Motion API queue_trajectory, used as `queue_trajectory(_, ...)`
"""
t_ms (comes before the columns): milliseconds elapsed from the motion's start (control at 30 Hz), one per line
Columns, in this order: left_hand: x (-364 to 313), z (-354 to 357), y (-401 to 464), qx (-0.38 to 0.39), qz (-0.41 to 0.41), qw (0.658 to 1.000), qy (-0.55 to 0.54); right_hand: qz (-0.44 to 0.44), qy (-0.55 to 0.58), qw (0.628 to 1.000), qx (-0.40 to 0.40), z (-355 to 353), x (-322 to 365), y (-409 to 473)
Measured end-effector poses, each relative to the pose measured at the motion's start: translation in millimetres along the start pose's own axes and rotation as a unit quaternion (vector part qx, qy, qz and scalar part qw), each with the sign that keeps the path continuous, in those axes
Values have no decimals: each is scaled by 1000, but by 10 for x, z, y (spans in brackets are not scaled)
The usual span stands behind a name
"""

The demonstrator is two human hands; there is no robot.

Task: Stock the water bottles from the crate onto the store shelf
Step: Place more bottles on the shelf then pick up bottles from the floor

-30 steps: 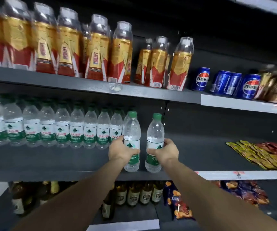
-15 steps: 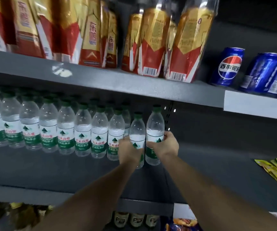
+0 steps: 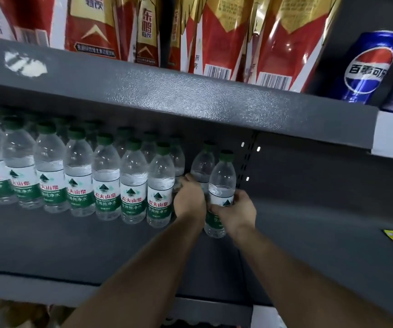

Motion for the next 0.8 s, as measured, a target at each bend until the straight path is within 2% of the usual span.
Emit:
queue_trajectory(133, 32, -3, 68, 17, -2, 1000, 16, 6, 3, 1000, -9, 78, -33, 38)
queue_trajectory(433, 95, 25, 47, 29, -43, 996, -70, 24, 13, 1000, -7, 114, -69, 62)
queue_trajectory(533, 77, 31, 36, 26, -53, 996, -62, 18, 15, 1000, 2, 98, -66, 4)
queue_trajectory(633, 123, -13, -2, 49, -76, 982, -169, 6, 6, 999, 40, 145, -39, -54)
queue_trajectory(667, 132, -15, -58, 56, -70, 981, -173, 6, 0, 999, 54, 166, -31, -59)
queue_trajectory(733, 187, 30, -187, 86, -53, 985, -141, 13, -17, 997, 70, 184, -21, -58)
queue_trajectory(800, 257, 54, -320, 107, -33, 992, -56, 20, -38, 997, 62, 182, -14, -49)
Point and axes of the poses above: each hand's wrist, its own y-axis towards the middle knuckle, its own z-axis out of the palm, x = y × z, the point moved 7 cm from there along y, towards the middle knuckle, and after that the axes turned 14 degrees about -z, right-handed, at the moved point
